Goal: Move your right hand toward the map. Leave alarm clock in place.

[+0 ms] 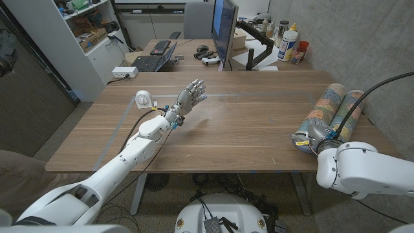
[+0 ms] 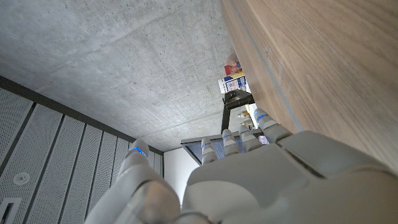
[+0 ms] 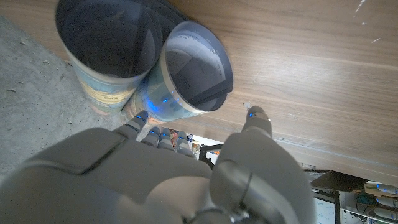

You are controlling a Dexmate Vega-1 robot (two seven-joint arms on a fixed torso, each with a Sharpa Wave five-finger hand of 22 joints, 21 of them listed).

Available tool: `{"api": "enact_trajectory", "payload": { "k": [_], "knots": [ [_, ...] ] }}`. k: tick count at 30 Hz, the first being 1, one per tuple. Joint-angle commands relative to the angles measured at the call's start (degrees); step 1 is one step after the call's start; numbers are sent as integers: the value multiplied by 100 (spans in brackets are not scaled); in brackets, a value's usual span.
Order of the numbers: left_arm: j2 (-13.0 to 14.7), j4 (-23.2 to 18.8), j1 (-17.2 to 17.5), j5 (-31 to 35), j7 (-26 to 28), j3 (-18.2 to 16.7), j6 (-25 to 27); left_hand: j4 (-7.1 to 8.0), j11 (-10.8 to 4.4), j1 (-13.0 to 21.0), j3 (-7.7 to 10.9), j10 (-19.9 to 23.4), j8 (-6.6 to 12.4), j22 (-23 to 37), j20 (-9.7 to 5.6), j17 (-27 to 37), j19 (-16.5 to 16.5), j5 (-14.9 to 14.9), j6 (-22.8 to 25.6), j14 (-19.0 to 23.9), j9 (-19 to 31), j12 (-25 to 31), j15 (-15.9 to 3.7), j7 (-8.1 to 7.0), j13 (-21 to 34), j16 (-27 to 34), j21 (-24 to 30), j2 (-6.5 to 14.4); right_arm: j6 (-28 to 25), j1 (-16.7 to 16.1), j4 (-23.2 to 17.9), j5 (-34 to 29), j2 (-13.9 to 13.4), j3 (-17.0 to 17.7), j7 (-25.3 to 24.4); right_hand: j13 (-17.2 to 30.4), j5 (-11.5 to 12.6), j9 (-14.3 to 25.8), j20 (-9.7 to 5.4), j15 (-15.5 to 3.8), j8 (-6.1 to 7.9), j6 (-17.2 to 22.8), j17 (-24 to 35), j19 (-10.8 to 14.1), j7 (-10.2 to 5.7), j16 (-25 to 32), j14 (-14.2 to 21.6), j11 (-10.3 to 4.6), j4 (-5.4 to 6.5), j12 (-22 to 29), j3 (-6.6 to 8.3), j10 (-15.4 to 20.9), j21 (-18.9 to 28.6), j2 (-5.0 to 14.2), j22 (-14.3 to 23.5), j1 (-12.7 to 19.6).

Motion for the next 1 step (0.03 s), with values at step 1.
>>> {"api": "enact_trajectory", "payload": {
  "k": [1],
  "knots": [
    [-57,125,-74,-5,-59,20,-6,-3,8,40,-17,-9,43,11,-28,25,3,55,59,-15,16,1,-21,-4,24,29,16,-7,1,122,15,81,-3,-85,-23,25,37,14,5,36,20,-35,7,-19,-8,15,-315,5,-39,44,-2,-77,-14,5,32,91]
  ]
}}
